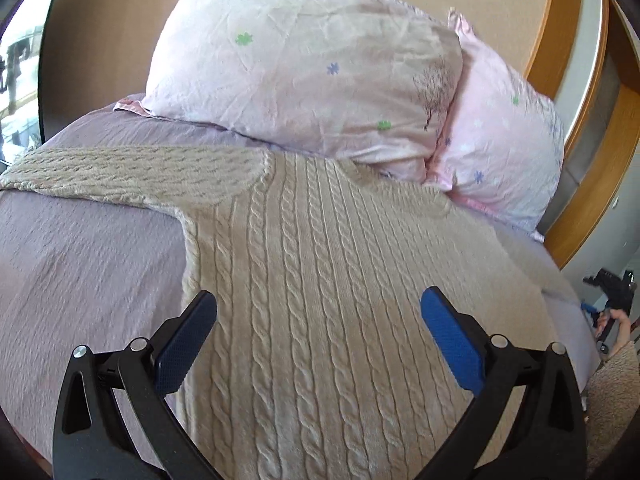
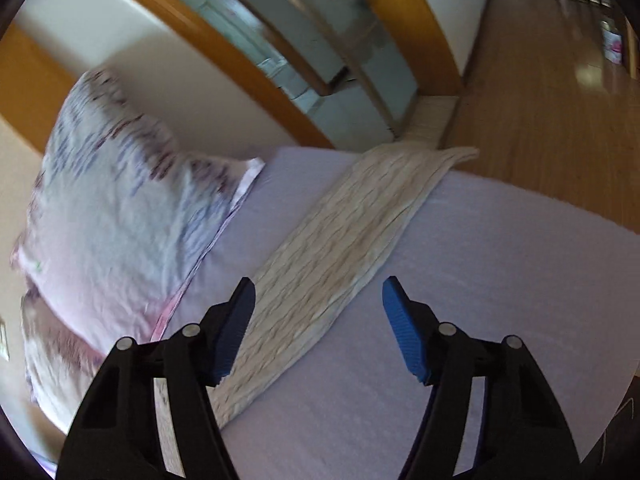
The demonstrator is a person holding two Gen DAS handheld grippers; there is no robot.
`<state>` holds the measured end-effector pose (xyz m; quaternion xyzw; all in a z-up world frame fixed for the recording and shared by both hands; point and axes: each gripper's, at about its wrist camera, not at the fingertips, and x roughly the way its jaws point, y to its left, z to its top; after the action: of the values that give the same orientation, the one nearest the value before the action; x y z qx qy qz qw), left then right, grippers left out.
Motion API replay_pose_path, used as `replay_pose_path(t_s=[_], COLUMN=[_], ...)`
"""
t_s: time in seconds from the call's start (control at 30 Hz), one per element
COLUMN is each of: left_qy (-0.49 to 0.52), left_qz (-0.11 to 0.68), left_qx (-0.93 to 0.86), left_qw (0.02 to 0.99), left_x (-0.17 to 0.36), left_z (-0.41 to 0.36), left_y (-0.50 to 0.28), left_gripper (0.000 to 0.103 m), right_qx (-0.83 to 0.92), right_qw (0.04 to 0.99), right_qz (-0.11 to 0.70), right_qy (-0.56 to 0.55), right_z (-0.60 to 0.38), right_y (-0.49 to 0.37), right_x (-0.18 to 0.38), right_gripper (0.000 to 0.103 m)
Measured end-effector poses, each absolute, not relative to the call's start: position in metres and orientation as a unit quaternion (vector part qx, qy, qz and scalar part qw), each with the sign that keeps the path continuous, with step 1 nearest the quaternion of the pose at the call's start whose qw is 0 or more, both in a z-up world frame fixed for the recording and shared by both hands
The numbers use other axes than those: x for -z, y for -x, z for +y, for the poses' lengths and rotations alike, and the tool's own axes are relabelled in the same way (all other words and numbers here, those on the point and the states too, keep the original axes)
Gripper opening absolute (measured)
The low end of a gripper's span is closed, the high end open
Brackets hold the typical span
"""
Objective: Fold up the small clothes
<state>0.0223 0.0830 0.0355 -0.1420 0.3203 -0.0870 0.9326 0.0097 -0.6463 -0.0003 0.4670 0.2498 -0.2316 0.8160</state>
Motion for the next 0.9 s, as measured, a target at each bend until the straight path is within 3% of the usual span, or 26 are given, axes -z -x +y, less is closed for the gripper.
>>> replay_pose_path(t_s=[0.1, 0.2, 0.27, 0.33, 0.43, 0.67, 0.8, 0.9], left_qy=[0.149, 0.148, 0.15, 0.155, 0.171, 0.243, 0.306, 0.335], left_qz=[0.316, 0.325, 0.325, 0.321, 0.314, 0.297, 0.295, 0.288], left_qx=[0.055, 0.014, -0.01, -0.031, -0.074, -0.126, -0.133, -0.137], left_qw=[0.935, 0.934, 0.934, 0.934, 0.931, 0.915, 0.895, 0.887], left_x=[-0.042, -0.042, -0.042, -0.043, -0.044, -0.038, -0.031, -0.027], left_z=[0.108, 0.135, 0.157, 0.179, 0.214, 0.282, 0.308, 0.323], left_y=[-0.033, -0.042, -0.045, -0.047, -0.047, -0.052, -0.057, -0.064], left_gripper=[0.102, 0.102, 0.102, 0.102, 0.102, 0.102, 0.102, 0.102], right_qx=[0.246, 0.266, 0.274, 0.275, 0.251, -0.034, -0.206, -0.303], right_qw=[0.787, 0.779, 0.769, 0.782, 0.855, 0.956, 0.935, 0.881], right_qz=[0.258, 0.238, 0.24, 0.239, 0.204, 0.182, 0.245, 0.354], right_qy=[-0.502, -0.515, -0.525, -0.505, -0.407, -0.228, -0.155, -0.079], right_z=[-0.672, -0.683, -0.69, -0.686, -0.64, -0.401, -0.248, -0.148], right_y=[-0.016, -0.019, -0.025, -0.032, -0.041, -0.079, -0.103, -0.113], right_x=[0.023, 0.031, 0.038, 0.034, -0.015, -0.111, -0.093, -0.042], right_gripper=[0.052, 0.035, 0.008, 0.007, 0.006, 0.006, 0.006, 0.011])
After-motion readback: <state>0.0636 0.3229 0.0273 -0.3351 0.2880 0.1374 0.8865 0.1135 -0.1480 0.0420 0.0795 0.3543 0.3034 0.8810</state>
